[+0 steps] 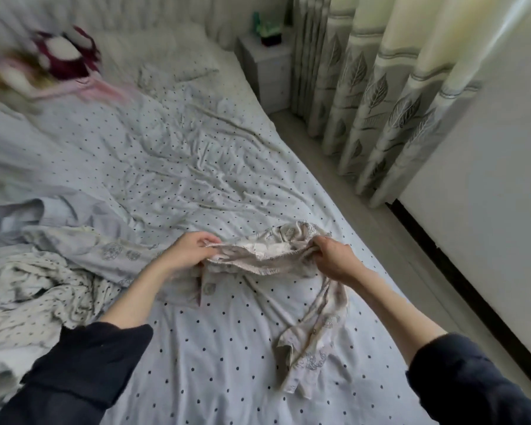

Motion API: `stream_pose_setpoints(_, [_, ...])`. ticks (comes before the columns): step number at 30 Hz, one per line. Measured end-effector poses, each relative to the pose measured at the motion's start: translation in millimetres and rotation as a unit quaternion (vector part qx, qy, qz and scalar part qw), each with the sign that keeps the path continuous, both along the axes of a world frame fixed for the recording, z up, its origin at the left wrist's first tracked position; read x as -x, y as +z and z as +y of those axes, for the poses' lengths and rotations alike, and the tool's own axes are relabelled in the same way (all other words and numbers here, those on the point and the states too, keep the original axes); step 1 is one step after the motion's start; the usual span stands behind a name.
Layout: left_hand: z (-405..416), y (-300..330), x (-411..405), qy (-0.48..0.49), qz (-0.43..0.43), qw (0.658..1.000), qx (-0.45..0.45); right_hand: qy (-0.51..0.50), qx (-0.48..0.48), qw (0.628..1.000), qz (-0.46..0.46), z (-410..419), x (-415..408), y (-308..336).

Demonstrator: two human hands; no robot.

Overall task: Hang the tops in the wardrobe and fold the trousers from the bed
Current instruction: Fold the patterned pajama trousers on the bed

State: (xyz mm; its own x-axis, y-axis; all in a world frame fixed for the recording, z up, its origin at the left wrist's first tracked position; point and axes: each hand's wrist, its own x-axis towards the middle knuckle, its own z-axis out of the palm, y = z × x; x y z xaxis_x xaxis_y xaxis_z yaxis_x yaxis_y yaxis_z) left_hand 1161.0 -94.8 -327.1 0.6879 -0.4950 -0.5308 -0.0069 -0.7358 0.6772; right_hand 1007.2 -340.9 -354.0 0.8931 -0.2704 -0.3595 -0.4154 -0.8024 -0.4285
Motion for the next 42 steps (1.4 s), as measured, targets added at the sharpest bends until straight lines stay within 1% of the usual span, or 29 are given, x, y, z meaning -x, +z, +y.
stream_pose_setpoints(1, [3,23,-1,-0.028,0.019,0.999,0.017,0.009,-0.009,1.0,-0.004,0,-2,15])
stream_pose_setpoints(3, [8,55,-8,-0.067,0.013,0.997,0.034,0.026,-0.02,0.999,-0.01,-4,-2,38])
stream_pose_setpoints(6, [17,103,-12,-0.078,-0.071,0.993,0.045,0.023,0.016,0.999,-0.046,-8,1,79])
stream_pose_setpoints(9, [16,141,-15,-0.077,-0.163,0.982,0.061,-0.017,0.077,0.983,-0.168,-12,-4,124])
stream_pose_setpoints(12, [12,182,-13,-0.086,-0.225,0.968,0.072,-0.072,0.077,0.955,-0.279,-12,-9,176])
stream_pose_setpoints(13, [11,189,-13,-0.103,-0.222,0.968,0.061,-0.09,0.063,0.947,-0.302,-15,-12,185])
stream_pose_setpoints(16, [26,228,-8,-0.172,-0.25,0.953,0.023,-0.133,0.017,0.919,-0.372,-11,-11,236])
stream_pose_setpoints(18, [36,246,-8,-0.181,-0.303,0.935,0.02,-0.149,-0.019,0.9,-0.41,-5,-9,265])
stream_pose_setpoints(19, [40,255,-8,-0.165,-0.34,0.925,0.043,-0.156,-0.047,0.89,-0.427,-1,-8,278])
stream_pose_setpoints(21, [46,272,-9,-0.109,-0.423,0.891,0.122,-0.169,-0.112,0.865,-0.458,7,-7,300])
stream_pose_setpoints(22, [49,282,-9,-0.077,-0.452,0.874,0.164,-0.174,-0.137,0.852,-0.474,13,-7,313])
stream_pose_setpoints(26, [58,320,-7,0.026,-0.486,0.829,0.276,-0.197,-0.245,0.8,-0.511,31,-5,357])
stream_pose_setpoints(28, [62,333,-2,0.07,-0.48,0.812,0.326,-0.2,-0.252,0.793,-0.518,37,-5,367])
stream_pose_setpoints(29, [65,338,1,0.081,-0.487,0.803,0.333,-0.198,-0.252,0.793,-0.519,40,-5,371])
stream_pose_setpoints(33, [70,359,5,0.081,-0.525,0.79,0.305,-0.192,-0.232,0.796,-0.526,46,-11,387])
stream_pose_setpoints(35, [68,372,5,0.081,-0.536,0.792,0.279,-0.197,-0.202,0.799,-0.53,41,-17,395])
stream_pose_setpoints(36, [63,379,5,0.075,-0.543,0.796,0.257,-0.199,-0.176,0.808,-0.526,36,-20,398])
stream_pose_setpoints(39, [34,389,3,0.029,-0.557,0.815,0.155,-0.208,-0.093,0.848,-0.478,10,-26,396])
stream_pose_setpoints(42, [-11,390,1,-0.026,-0.561,0.827,0.032,-0.234,-0.05,0.873,-0.424,-32,-24,387])
